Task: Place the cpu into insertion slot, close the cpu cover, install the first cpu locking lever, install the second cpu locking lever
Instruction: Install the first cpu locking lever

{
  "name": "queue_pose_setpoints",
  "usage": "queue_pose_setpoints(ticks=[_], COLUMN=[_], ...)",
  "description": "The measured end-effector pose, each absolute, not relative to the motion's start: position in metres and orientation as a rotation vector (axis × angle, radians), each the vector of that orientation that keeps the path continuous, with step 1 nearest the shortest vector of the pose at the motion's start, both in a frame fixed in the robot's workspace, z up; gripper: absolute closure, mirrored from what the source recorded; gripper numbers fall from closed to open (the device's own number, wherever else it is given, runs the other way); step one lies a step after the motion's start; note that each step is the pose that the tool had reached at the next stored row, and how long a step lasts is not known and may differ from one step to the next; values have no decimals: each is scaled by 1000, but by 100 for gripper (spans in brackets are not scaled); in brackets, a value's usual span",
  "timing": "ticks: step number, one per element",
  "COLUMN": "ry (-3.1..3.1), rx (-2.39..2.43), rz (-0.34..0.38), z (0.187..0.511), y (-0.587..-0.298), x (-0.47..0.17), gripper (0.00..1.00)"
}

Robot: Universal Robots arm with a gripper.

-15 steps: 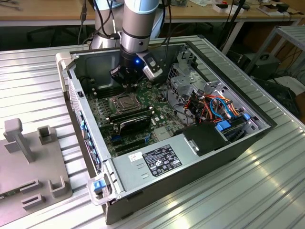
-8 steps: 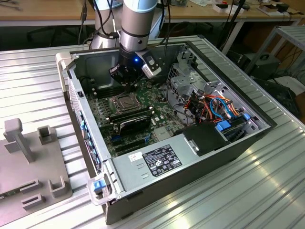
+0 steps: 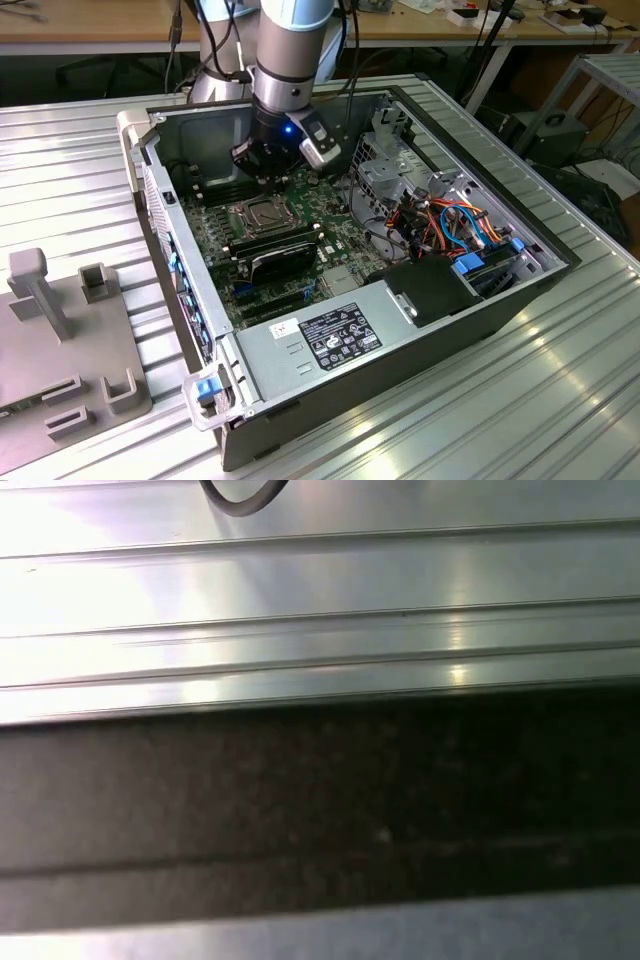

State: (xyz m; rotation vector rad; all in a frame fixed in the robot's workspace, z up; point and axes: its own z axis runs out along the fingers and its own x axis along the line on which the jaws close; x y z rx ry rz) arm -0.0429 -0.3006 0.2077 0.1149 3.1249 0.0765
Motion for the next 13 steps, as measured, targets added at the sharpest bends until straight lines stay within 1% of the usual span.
queue_pose_setpoints(ticks=[13], ry=[3125], rx=[115], rz=[77], z=[204], y=[-301], x=[-41], gripper=[89])
